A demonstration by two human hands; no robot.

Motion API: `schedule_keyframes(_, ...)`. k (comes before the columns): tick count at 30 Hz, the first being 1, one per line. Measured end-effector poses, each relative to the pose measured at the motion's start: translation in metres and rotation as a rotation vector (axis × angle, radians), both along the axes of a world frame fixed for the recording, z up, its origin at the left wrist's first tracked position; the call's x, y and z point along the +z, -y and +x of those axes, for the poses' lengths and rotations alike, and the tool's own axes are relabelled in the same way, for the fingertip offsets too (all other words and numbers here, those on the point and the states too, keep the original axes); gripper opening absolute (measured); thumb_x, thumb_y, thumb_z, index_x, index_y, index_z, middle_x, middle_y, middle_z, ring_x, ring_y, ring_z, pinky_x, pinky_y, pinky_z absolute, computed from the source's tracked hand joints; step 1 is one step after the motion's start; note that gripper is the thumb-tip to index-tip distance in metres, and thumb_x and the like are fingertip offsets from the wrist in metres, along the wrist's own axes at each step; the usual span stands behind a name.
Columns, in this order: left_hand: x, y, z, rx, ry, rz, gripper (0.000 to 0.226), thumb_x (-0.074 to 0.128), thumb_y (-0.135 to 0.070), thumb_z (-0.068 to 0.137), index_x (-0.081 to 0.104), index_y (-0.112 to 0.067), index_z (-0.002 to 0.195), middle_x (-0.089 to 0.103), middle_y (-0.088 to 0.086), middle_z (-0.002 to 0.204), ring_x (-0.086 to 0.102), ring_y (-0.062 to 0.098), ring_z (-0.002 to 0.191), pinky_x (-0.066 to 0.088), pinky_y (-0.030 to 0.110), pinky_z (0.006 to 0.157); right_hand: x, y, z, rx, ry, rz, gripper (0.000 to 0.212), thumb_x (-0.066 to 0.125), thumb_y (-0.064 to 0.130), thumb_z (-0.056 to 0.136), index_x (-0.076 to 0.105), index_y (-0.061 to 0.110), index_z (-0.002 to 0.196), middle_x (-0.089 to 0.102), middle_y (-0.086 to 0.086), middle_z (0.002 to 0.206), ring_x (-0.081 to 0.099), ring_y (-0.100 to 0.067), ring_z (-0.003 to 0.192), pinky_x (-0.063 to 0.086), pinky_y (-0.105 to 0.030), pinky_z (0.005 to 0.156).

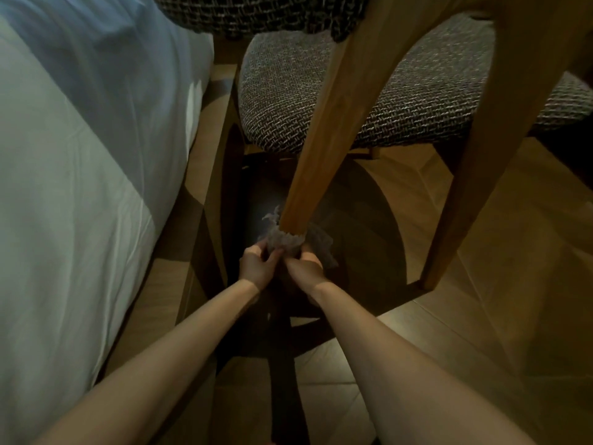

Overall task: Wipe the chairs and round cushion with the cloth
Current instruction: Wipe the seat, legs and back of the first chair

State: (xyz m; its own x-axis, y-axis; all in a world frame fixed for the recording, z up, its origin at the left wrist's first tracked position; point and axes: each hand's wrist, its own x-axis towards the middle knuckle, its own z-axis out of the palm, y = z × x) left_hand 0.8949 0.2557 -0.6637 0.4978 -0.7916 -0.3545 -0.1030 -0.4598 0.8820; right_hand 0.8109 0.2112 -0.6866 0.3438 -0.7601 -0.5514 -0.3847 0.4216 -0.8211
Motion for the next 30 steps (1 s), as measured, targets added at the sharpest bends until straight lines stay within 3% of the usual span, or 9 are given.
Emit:
schedule_keyframes(5, 0.018, -0.001, -0.004, 0.147, -0.037, -0.039, 0.034, 0.060, -0.018, 0.092, 0.058, -0.015, 0.126, 0.064, 0.005, 0.121, 0.058, 0.017, 0.115, 0.047, 0.035, 0.099, 0.022, 0.003, -0.009, -0.157, -0.141, -0.335, 0.027, 0.055, 0.027, 0.096, 0.064, 0.016, 0.119, 0.065, -0.007, 0.117, 0.059, -0.023, 0.110, 0.039, -0.025, 0.082)
schedule_keyframes(9, 0.049, -0.011, -0.013, 0.167, 0.019, -0.170, 0.018, 0.063, -0.020, 0.090, 0.068, -0.012, 0.106, 0.071, 0.003, 0.099, 0.066, 0.011, 0.096, 0.052, 0.029, 0.087, 0.055, -0.002, -0.026, -0.224, -0.110, -0.517, 0.013, 0.062, 0.024, 0.092, 0.072, 0.016, 0.091, 0.072, 0.000, 0.086, 0.065, -0.013, 0.086, 0.044, -0.014, 0.071)
schedule_keyframes(12, 0.079, -0.015, -0.025, 0.190, -0.044, -0.187, 0.012, 0.063, -0.020, 0.091, 0.071, -0.013, 0.097, 0.072, 0.005, 0.094, 0.067, 0.015, 0.093, 0.054, 0.034, 0.087, 0.085, -0.008, -0.039, -0.148, -0.101, -0.537, 0.022, 0.062, 0.028, 0.092, 0.068, 0.015, 0.075, 0.068, 0.002, 0.071, 0.065, -0.012, 0.072, 0.052, -0.026, 0.066)
schedule_keyframes(14, 0.104, -0.018, -0.028, 0.166, -0.079, -0.126, 0.009, 0.061, -0.018, 0.092, 0.070, -0.016, 0.093, 0.071, 0.007, 0.097, 0.066, 0.016, 0.095, 0.054, 0.037, 0.089, 0.110, -0.010, -0.047, -0.010, -0.141, -0.450, 0.021, 0.063, 0.030, 0.091, 0.067, 0.016, 0.076, 0.071, -0.006, 0.081, 0.068, -0.019, 0.079, 0.055, -0.040, 0.078)
schedule_keyframes(16, 0.139, -0.022, -0.022, 0.081, -0.113, -0.013, 0.010, 0.061, -0.017, 0.093, 0.069, -0.020, 0.097, 0.070, 0.006, 0.104, 0.065, 0.014, 0.097, 0.054, 0.035, 0.089, 0.143, -0.011, -0.056, 0.061, -0.088, -0.261, 0.011, 0.064, 0.029, 0.091, 0.063, 0.030, 0.080, 0.072, -0.003, 0.093, 0.069, -0.019, 0.087, 0.057, -0.043, 0.083)
schedule_keyframes(19, 0.179, -0.030, -0.014, -0.090, -0.080, 0.142, 0.023, 0.062, -0.015, 0.091, 0.066, -0.014, 0.114, 0.070, 0.005, 0.101, 0.067, 0.013, 0.091, 0.057, 0.027, 0.076, 0.182, -0.023, -0.070, 0.065, 0.012, -0.087, 0.010, 0.068, 0.025, 0.088, 0.062, 0.033, 0.088, 0.072, -0.004, 0.098, 0.071, -0.013, 0.083, 0.060, -0.035, 0.076)
schedule_keyframes(22, 0.237, -0.045, -0.014, -0.145, -0.100, 0.143, 0.014, 0.068, -0.020, 0.087, 0.070, -0.021, 0.101, 0.072, -0.004, 0.087, 0.069, 0.007, 0.080, 0.057, 0.023, 0.067, 0.240, -0.035, -0.080, 0.085, 0.021, -0.051, 0.009, 0.070, 0.027, 0.087, 0.063, 0.034, 0.090, 0.071, 0.003, 0.091, 0.070, -0.006, 0.073, 0.056, -0.022, 0.060)
schedule_keyframes(26, 0.321, -0.072, -0.022, -0.131, -0.169, 0.132, 0.016, 0.075, -0.028, 0.081, 0.064, -0.040, 0.081, 0.070, -0.018, 0.073, 0.067, -0.006, 0.074, 0.054, 0.017, 0.057, 0.333, -0.052, -0.096, 0.163, -0.072, -0.054, 0.009, 0.068, 0.035, 0.086, 0.062, 0.038, 0.093, 0.071, 0.006, 0.091, 0.069, -0.009, 0.078, 0.058, -0.025, 0.064)
schedule_keyframes(30, 0.409, -0.097, -0.030, -0.256, -0.119, 0.215, 0.018, 0.074, -0.035, 0.080, 0.059, -0.039, 0.088, 0.068, -0.011, 0.087, 0.068, 0.001, 0.079, 0.058, 0.022, 0.064, 0.436, -0.072, -0.113, 0.213, -0.089, -0.021, 0.011, 0.069, 0.032, 0.086, 0.059, 0.035, 0.092, 0.067, 0.010, 0.095, 0.067, -0.005, 0.083, 0.051, -0.015, 0.057)
